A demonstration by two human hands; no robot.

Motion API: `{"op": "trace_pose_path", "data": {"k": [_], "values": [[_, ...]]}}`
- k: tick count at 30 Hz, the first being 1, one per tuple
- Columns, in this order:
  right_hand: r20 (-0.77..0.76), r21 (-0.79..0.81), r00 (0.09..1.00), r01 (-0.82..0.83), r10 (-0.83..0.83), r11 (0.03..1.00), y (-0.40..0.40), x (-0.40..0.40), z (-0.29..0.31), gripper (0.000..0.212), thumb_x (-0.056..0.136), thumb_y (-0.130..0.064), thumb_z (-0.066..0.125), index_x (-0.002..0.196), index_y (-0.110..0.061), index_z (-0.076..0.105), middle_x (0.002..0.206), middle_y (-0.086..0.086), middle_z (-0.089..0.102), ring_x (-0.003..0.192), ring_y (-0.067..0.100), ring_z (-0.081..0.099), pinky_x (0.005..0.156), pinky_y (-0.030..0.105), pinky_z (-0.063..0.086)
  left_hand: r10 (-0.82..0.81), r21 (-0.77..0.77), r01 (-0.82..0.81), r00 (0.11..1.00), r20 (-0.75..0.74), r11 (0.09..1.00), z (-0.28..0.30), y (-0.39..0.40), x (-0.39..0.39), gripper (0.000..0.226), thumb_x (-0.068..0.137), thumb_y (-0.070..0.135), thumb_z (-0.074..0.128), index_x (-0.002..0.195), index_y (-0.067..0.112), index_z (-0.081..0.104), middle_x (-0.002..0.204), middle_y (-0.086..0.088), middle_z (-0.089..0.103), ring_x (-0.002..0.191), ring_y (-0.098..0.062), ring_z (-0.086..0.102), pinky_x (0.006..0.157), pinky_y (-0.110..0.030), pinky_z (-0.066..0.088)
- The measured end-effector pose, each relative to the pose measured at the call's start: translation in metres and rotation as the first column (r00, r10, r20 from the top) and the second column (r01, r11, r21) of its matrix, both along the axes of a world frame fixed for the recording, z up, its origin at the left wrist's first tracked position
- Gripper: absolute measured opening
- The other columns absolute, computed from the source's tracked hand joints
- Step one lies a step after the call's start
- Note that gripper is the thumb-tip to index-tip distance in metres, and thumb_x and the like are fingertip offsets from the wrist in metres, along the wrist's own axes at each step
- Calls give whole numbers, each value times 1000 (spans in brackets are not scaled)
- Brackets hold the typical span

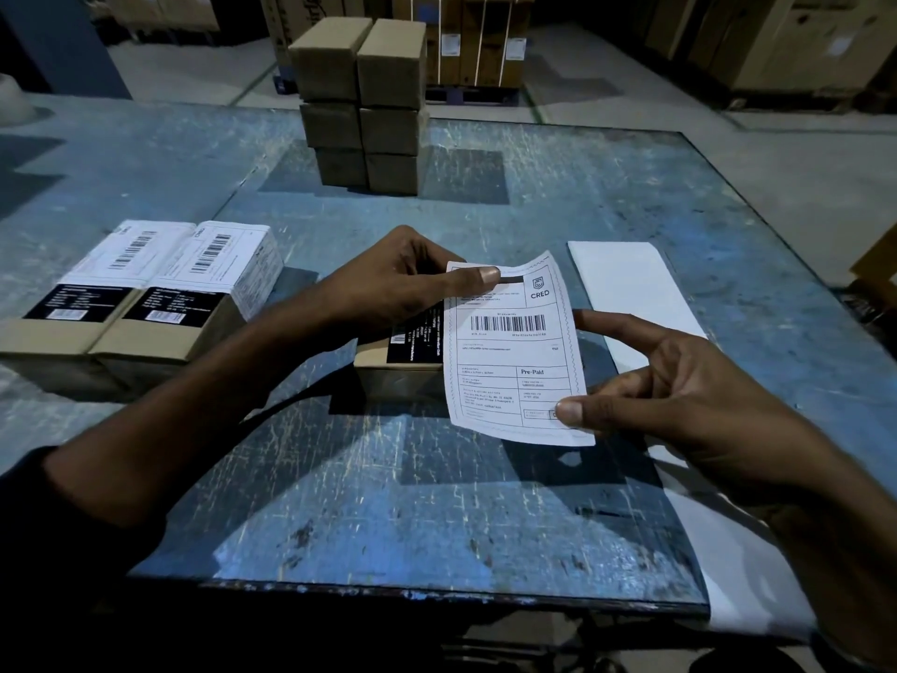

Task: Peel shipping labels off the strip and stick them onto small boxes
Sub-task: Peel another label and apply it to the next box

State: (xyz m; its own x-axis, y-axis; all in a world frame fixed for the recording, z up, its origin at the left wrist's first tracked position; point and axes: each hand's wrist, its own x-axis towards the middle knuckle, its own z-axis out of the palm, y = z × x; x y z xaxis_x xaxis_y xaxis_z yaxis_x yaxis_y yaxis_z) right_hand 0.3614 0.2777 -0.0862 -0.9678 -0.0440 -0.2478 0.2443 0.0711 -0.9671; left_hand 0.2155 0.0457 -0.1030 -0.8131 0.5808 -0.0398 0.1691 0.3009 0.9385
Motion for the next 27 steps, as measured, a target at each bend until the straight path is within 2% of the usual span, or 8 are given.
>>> {"op": "trace_pose_path", "data": {"k": [1,7,13,18,19,22,25,27], "values": [[-4,1,1000,0,0,1000,0,0,0,80,73,10,80,144,-22,59,80,29,77,56,13,72,54,11,49,1,-2,-1,1000,5,1000,0,0,0,25,101,32,70,98,13,85,97,-9,83,86,-38,77,73,-37,54],[-17,16,999,-33,33,999,4,-3,-4,85,64,-3,85,143,-26,61,82,26,79,74,24,76,72,17,57,7,-3,-7,1000,8,1000,0,1,1,26,100,36,70,91,18,86,96,-10,83,86,-45,74,79,-46,48],[-11,1,999,-31,31,1000,6,-3,-6,84,61,-7,87,139,-27,65,85,32,77,82,34,70,73,19,57,-1,0,1,1000,-7,1000,-1,1,0,26,99,40,70,89,23,87,93,-8,83,84,-48,65,76,-51,39],[-9,12,1000,-27,27,1000,7,-4,-8,85,62,-7,88,141,-28,64,87,31,78,85,36,70,80,23,58,-14,-7,14,1000,-14,1000,-1,1,-2,26,100,39,70,90,23,87,93,-10,83,86,-68,62,77,-51,39],[-8,16,1000,-26,26,1000,7,-4,-8,86,63,-8,88,142,-28,63,87,30,78,86,36,71,83,26,57,-13,-10,13,1000,-19,1000,-1,1,-2,26,100,40,70,90,24,87,93,-10,83,84,-67,62,76,-50,39],[-7,22,1000,-21,21,1000,7,-5,-10,88,62,-9,88,143,-29,62,88,29,79,89,38,71,92,37,52,-8,-16,7,999,-32,1000,-1,1,-2,26,101,39,69,89,24,87,92,-10,83,80,-50,66,74,-50,38],[-9,22,1000,-23,23,999,7,-5,-10,88,61,-10,89,142,-30,62,88,29,79,89,37,71,88,32,55,-4,-13,3,1000,-24,1000,-1,1,-1,25,101,38,70,92,22,87,94,-10,83,90,-62,67,76,-49,42],[-7,24,1000,-27,28,999,7,-5,-10,89,61,-11,89,143,-30,61,88,29,79,86,36,73,83,28,58,-3,-20,2,1000,-28,1000,0,1,0,25,101,38,69,92,23,87,93,-8,83,82,-54,70,71,-44,46]]}}
